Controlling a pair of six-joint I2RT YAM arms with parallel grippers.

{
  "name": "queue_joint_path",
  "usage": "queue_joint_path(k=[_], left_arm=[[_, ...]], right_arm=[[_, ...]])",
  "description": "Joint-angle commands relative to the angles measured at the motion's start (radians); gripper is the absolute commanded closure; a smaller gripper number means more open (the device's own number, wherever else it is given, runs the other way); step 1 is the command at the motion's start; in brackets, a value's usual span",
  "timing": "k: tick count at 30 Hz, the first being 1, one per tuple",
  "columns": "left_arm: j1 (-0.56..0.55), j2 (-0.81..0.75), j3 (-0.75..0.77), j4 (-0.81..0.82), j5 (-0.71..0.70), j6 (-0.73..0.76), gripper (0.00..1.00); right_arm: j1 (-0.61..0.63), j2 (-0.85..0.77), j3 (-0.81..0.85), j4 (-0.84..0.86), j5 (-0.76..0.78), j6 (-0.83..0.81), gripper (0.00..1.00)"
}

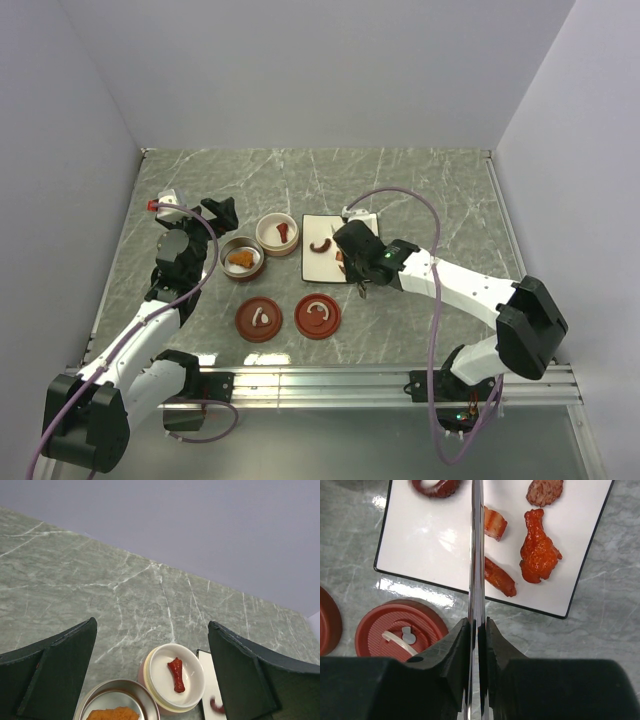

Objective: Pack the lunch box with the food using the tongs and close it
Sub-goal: Pick up the food using the clamp

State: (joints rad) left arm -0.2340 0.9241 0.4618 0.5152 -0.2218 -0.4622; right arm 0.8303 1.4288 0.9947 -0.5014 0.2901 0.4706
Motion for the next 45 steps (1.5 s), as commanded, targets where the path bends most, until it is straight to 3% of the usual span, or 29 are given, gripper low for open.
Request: queue_joint_path(k=[1, 10, 20, 34, 45], left_arm=[[0.004, -0.024, -0.003, 0.037, 0.007, -0.010, 0.01], [0.004, -0.024, -0.003, 0.039, 0.007, -0.009, 0.01], [0.004, -0.027, -0.003, 0.036, 0.015, -0.012, 0.00], [0.004, -0.036, -0.006, 0.032, 0.016, -0.012, 0.01], [0.004, -0.034, -0.006, 0.036, 0.015, -0.012, 0.01]], right_arm=[[-0.007, 0.025, 0.038, 0.032, 0.009, -0.007, 0.97], [-0.005, 0.025, 0.062, 0.006, 0.021, -0.006, 0.95], [0.012, -0.168, -0.045, 0.069, -0.081, -0.004, 0.74], [0.049, -0.076, -0.033, 0.078, -0.078, -0.001, 0.58], [0.052, -0.058, -0.025, 0.061, -0.075, -0.003, 0.57]])
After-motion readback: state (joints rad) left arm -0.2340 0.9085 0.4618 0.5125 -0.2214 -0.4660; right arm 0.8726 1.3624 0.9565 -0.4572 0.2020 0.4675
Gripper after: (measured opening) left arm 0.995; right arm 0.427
